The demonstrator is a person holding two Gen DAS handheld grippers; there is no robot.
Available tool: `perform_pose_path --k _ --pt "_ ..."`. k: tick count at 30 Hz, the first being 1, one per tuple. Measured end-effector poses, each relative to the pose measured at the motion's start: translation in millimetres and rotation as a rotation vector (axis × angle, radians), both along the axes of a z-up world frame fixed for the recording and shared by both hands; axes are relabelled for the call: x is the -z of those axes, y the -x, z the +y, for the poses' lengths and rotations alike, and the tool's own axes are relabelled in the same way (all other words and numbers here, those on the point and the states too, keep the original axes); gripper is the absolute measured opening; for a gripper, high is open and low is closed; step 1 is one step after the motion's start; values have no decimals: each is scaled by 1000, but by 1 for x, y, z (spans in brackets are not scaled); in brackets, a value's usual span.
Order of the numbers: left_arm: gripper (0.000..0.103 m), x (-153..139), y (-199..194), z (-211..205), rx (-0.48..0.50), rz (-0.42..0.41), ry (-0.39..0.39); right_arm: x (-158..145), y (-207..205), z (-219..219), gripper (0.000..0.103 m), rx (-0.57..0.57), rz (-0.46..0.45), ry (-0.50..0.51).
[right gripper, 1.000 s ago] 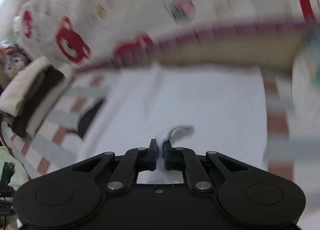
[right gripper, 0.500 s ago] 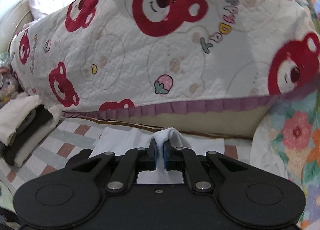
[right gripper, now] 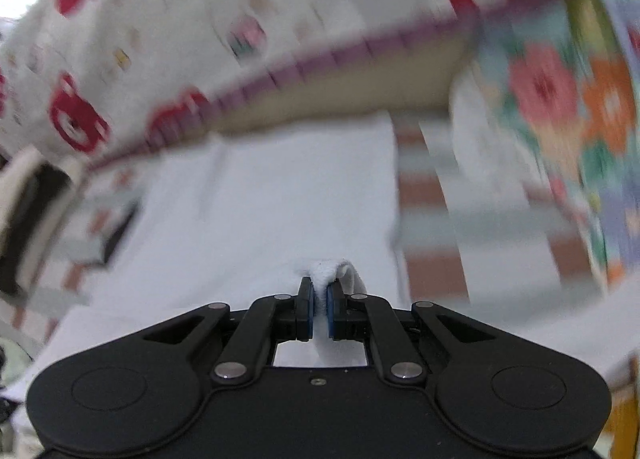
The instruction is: Fold clothes
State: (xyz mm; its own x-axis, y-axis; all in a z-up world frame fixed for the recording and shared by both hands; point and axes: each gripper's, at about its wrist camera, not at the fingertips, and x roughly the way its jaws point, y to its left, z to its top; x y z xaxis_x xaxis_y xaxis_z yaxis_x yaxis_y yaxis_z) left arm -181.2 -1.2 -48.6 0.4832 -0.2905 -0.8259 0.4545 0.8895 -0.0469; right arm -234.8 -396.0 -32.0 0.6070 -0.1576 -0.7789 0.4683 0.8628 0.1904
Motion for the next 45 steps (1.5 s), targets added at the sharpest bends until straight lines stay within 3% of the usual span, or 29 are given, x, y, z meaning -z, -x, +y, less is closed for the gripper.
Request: perform_pose_path --k 3,6,7,12,14,15,18,20,23,25,28,31,34,38,41,45 --pt "12 3 -9 13 -31 56 41 24 7 -12 9 33 58 -27" --pt "25 3 -9 19 -44 72 68 27 14 -12 9 33 96 26" --pt "25 2 -9 20 -43 68 76 30 14 -11 9 27 123 42" --pt "28 -3 -8 23 -38 51 115 78 12 -28 10 9 258 -74" --pt "18 -6 -7 24 -36 44 131 92 12 -29 13 2 275 -98" --pt "6 -7 -7 25 -35 41 139 91 15 -29 15 5 248 -108" --pt "4 -13 -4 25 -46 10 129 86 23 -33 15 8 171 -145" --pt "4 -8 -3 22 -69 18 100 82 29 -38 24 7 138 -148" --pt "7 2 -4 19 -83 60 49 80 41 -44 25 5 122 -154" --pt "16 4 -7 21 -95 93 40 80 49 -47 26 -1 78 -203" --pt "22 2 -13 30 -131 151 82 78 59 -44 29 -32 38 -220" --pt "23 -11 -12 37 -117 189 154 69 68 -38 30 -83 -3 -163" --pt "24 -29 -5 37 -92 179 182 56 71 -37 32 -140 -67 -156" --pt "25 -53 5 34 -80 118 164 48 61 -29 47 -213 -88 -96" --pt "27 -53 5 38 -118 134 158 60 49 -35 50 -189 -49 -74" --pt "27 -49 -9 37 -142 149 148 76 42 -71 50 -108 -88 -87"
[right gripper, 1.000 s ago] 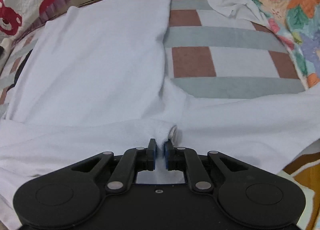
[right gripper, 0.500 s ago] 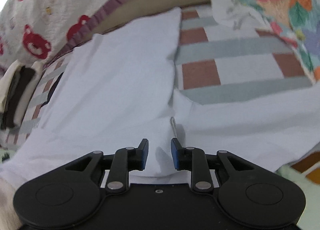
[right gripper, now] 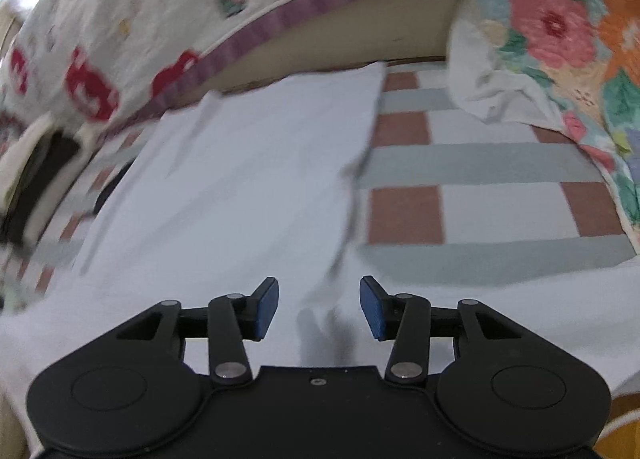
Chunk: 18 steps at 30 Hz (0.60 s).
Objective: Fold clothes
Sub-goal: 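Open both grippers and release the shirt onto the mat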
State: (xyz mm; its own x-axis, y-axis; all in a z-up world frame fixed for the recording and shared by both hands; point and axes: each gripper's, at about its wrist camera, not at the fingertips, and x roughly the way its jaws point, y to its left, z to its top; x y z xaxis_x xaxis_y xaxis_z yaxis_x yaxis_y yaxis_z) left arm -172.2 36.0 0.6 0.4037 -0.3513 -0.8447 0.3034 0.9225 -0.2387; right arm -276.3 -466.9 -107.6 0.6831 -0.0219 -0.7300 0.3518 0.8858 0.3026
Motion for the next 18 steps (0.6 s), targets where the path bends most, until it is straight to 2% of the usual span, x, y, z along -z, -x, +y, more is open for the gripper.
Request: perform_pose_path --k 2,3,5,8,10,12,14,17,18 --pt "29 0 -13 -10 15 -7 -24 8 -5 -20 48 33 -4 2" --pt "30 1 -22 -18 28 -10 -37 12 -9 -27 32 32 11 16" --pt "32 3 -40 -37 61 -15 -60 20 -20 -35 13 -23 57 65" --pt "35 20 -68 -68 94 -14 -100 28 -32 -29 14 -136 78 115" --pt "38 33 -86 -89 115 -13 -127 33 -39 -24 15 -181 90 113" --pt "39 45 -105 -109 137 -11 -153 39 -45 -17 31 -198 107 148" --pt "39 58 -124 -130 158 -10 -180 46 -49 -14 32 -193 127 166" --pt "39 76 -152 -162 189 -8 -220 50 -49 -11 40 -196 85 116" --pt "39 83 -161 -172 200 -8 -233 51 -49 -9 39 -197 75 122"
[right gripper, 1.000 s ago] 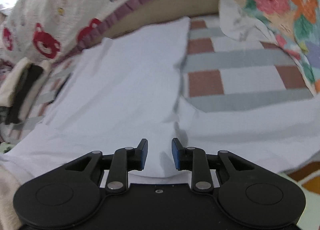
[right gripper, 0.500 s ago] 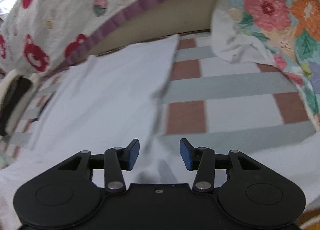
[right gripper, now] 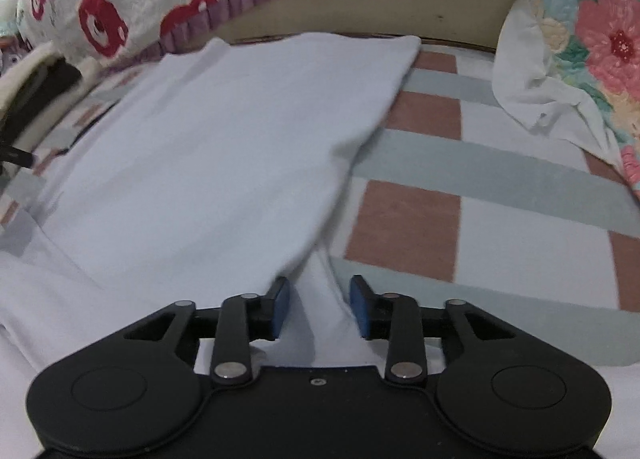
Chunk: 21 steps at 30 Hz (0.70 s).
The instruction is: Fold clothes
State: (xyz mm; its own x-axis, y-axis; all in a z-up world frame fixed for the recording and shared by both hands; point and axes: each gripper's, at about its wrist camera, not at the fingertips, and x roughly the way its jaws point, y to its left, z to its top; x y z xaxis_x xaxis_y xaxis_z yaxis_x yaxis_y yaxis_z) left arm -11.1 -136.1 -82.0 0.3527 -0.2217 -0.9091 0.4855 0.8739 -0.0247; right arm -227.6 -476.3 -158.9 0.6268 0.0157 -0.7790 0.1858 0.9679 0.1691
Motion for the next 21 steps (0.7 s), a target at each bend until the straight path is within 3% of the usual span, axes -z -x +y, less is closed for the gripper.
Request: perform_pose_path --k 1,2,5,8,13,21 --pt "39 4 -4 -3 -2 -1 -11 -1 1 3 30 -13 -5 33" --pt "39 7 -6 -2 -10 -3 -20 -2 2 5 5 -25 -10 65" --pt "36 15 -10 0 -34 -10 -48 -14 18 -5 4 106 -76 58" --pt "36 23 -12 8 -52 -16 -81 -5 29 -14 4 226 -75 12" --pt "36 24 -18 32 -95 -14 -44 -1 20 2 4 183 -17 109" --pt "40 12 -38 39 -50 -83 111 2 19 -6 4 205 -6 57"
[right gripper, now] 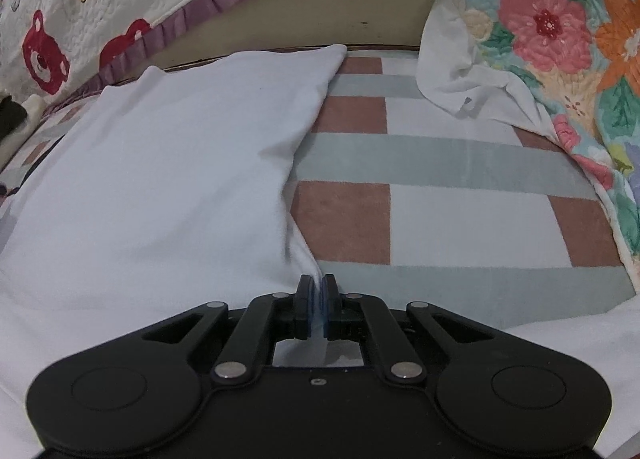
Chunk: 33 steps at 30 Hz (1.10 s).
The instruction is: Fold clothes
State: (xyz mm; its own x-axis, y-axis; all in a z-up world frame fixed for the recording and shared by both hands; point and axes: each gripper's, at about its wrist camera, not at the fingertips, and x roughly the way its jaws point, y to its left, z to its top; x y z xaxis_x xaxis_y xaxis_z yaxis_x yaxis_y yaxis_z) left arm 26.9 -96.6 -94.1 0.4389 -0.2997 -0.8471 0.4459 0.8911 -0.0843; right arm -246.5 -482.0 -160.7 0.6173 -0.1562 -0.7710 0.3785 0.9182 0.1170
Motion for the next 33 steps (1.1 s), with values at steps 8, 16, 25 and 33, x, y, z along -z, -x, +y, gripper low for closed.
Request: perform_pose_path --k 8,16,25,33 --pt "43 21 -56 -23 81 -38 64 -4 -15 9 5 4 87 51" --pt "49 41 -112 -51 137 -48 87 -6 -26 21 8 -14 161 128" --pt "4 45 -121 -88 280 -188 -29 -8 -29 24 9 10 179 127" --pt "4 46 -135 -40 108 -186 88 -9 -38 35 7 16 237 194"
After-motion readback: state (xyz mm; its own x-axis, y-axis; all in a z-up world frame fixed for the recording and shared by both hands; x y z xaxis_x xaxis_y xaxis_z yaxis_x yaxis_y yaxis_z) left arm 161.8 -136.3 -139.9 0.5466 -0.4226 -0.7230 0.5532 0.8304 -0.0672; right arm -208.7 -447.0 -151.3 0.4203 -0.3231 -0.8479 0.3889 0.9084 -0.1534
